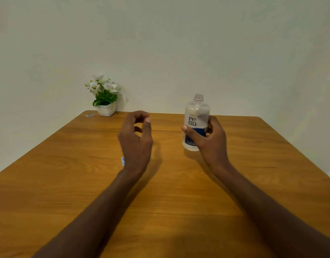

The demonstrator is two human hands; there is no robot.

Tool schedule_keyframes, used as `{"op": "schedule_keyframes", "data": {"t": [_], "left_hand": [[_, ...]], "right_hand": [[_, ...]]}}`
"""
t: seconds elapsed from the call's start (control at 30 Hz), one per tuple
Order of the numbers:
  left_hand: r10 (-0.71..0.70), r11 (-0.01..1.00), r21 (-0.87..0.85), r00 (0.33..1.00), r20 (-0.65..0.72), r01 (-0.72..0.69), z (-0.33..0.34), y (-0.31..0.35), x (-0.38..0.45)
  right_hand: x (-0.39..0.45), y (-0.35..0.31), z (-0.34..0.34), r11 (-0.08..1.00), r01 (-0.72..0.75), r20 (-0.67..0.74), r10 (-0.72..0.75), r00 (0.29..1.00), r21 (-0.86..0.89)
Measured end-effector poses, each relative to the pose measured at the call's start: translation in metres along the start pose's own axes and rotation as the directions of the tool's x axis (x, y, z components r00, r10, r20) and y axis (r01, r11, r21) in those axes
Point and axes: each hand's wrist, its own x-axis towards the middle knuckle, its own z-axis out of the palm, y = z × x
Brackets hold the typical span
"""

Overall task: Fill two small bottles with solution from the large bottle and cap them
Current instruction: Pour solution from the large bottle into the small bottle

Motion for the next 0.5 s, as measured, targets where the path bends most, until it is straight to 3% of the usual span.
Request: {"op": "schedule_keyframes", "data": {"t": [0.1,0.3,0.37,0.5], "left_hand": [[-0.140,0.990,-0.009,0.979,0.150,0.143,0.035,0.005,-0.014],[-0.413,0.911,0.188,0.801,0.434,0.367,0.094,-0.022,-0.023],[-0.448,0.894,0.219,0.752,0.483,0.391,0.106,-0.029,-0.019],[-0.438,0.899,0.229,0.746,0.502,0.374,0.120,-0.038,-0.014]], "right_hand": [[0.006,0.004,-0.028,1.000,-0.005,-0.064,0.005,0.998,-0.007],[0.016,0.032,-0.055,0.996,-0.023,-0.139,0.011,0.990,-0.085],[0.017,0.041,-0.060,0.989,-0.018,-0.122,0.000,0.992,-0.149],[0.019,0.048,-0.063,0.984,-0.037,-0.105,0.019,0.994,-0.174]]}}
